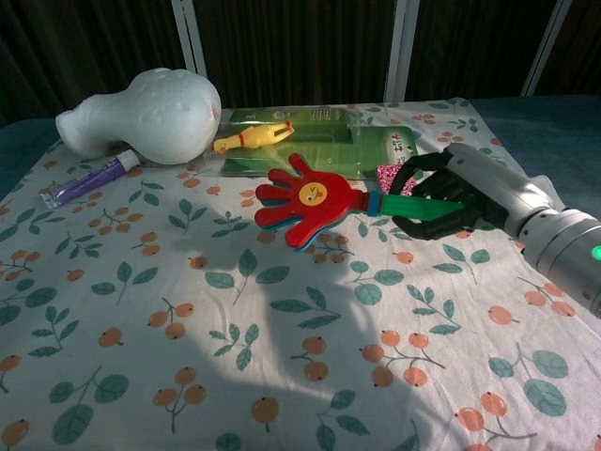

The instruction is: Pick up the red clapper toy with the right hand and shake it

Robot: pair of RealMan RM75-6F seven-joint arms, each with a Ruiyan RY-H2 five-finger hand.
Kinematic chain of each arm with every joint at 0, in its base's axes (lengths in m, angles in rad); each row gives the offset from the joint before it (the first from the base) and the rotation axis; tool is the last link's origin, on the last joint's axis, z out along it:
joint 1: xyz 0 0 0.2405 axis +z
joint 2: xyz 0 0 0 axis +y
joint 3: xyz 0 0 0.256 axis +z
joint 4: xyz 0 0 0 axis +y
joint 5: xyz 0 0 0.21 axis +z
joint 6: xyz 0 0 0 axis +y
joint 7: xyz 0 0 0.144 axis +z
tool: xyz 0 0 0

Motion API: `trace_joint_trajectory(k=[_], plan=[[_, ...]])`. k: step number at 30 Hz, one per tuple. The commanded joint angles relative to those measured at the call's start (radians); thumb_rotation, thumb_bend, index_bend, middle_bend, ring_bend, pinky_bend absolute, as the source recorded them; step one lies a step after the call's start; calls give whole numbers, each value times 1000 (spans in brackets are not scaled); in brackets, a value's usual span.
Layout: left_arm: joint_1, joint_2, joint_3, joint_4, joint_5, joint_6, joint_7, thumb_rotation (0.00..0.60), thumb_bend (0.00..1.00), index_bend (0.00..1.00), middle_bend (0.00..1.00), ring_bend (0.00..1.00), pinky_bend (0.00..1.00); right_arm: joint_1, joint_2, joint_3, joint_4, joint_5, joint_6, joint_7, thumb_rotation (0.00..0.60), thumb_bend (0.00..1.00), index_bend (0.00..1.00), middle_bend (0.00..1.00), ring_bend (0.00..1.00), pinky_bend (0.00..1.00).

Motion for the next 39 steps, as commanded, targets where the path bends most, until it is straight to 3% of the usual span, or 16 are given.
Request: trace_joint_trajectory(k=[1,4,5,8,10,12,14,17,22,24,27,31,33,36,39], plan=[[0,0,0,0,-1,0,-1,600,518,0,0,0,163,11,-37,-19,57,31,-29,-110,600,653,977,903,900,937],[0,2,0,1,-1,0,-6,600,516,0,0,0,162,18,-40,-19,58,62,-62,-161,600,653,863,900,840,895],[0,2,0,2,-1,1,-7,600,516,0,0,0,162,19,-37,-19,53,73,-74,-173,600,654,784,880,799,869],[1,2,-1,3,-1,4,-10,600,517,0,0,0,162,22,-28,-19,41,98,-98,-200,600,646,517,747,654,761],[1,3,-1,3,-1,4,-11,600,517,0,0,0,162,22,-26,-18,38,102,-101,-205,600,621,418,679,586,698],[2,3,-1,3,0,6,-12,600,517,0,0,0,162,23,-19,-18,31,113,-111,-214,600,487,163,437,344,477],[3,5,-1,2,-1,8,-14,600,517,0,0,0,162,20,-2,-19,20,133,-125,-236,600,370,23,238,147,314],[5,7,0,3,1,12,-19,600,517,0,0,0,162,10,60,-28,-31,139,-125,-276,600,320,0,122,31,223],[4,7,-1,2,0,10,-17,600,517,0,0,0,162,-16,182,-54,-159,136,-103,-349,600,311,0,75,0,186],[6,8,-1,2,0,14,-18,600,517,0,0,0,162,-37,250,-73,-229,118,-75,-377,600,311,0,47,0,124],[8,7,-3,3,-1,19,-18,600,517,0,0,0,162,-111,390,-132,-362,33,47,-437,600,311,0,7,0,19],[7,6,-8,6,-5,20,-22,600,517,0,0,0,162,-244,532,-240,-464,-93,241,-495,600,312,0,0,0,0],[7,6,-10,7,-6,23,-24,600,518,0,0,0,162,-309,568,-279,-464,-158,341,-474,600,312,0,0,0,0],[9,1,-15,11,-9,30,-18,600,517,0,0,0,161,-403,561,-313,-375,-279,516,-404,600,311,0,0,0,0],[10,-7,-20,11,-17,29,0,600,516,0,0,0,161,-441,560,-330,-313,-348,582,-389,600,293,0,0,0,0]])
